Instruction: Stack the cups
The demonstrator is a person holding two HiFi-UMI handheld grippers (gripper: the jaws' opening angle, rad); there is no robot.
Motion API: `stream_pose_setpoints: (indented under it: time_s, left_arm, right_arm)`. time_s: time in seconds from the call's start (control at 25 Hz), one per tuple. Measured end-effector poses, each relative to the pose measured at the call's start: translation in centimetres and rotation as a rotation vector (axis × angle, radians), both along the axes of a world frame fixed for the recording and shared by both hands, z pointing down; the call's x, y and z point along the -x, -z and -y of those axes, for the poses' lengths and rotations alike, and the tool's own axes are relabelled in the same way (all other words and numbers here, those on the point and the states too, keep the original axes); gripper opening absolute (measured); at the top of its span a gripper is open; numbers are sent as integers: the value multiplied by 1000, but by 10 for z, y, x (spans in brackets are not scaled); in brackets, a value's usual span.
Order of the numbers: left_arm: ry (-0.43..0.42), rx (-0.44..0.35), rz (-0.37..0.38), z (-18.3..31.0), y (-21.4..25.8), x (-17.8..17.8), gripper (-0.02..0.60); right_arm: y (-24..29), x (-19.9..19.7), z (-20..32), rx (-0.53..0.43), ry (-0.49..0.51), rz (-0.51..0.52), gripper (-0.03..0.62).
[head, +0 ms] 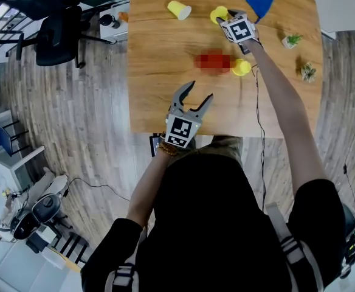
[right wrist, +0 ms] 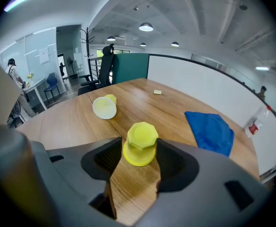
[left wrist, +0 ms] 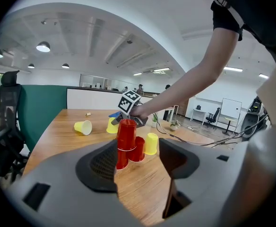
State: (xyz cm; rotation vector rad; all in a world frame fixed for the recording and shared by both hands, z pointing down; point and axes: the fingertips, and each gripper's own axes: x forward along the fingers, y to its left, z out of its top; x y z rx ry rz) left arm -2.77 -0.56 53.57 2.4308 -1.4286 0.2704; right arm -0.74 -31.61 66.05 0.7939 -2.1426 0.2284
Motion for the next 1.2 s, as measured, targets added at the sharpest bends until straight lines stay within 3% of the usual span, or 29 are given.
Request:
stream_pose_setpoints:
  time_s: [0.12, 0.32, 0.6, 0.88, 1.2]
  left_arm:
    - [-3, -1, 7, 0, 1, 2, 281]
    - [-12, -10, 16, 1, 4, 6, 281]
    - [-34, -35, 8, 8, 9, 3, 281]
    - [-76, -51, -14, 9, 12, -13, 281]
    - [-117, -57, -10, 14, 13, -23, 281]
  right_arm:
    - [5, -4, 3, -6, -27, -26, 202]
    - [23, -9, 3, -24, -62, -12, 193]
    - [83, -22, -16, -101, -42, 90, 189]
    - [132, -70, -82, -123, -75, 136, 187]
    - [117, -100, -159, -92, -86, 103, 186]
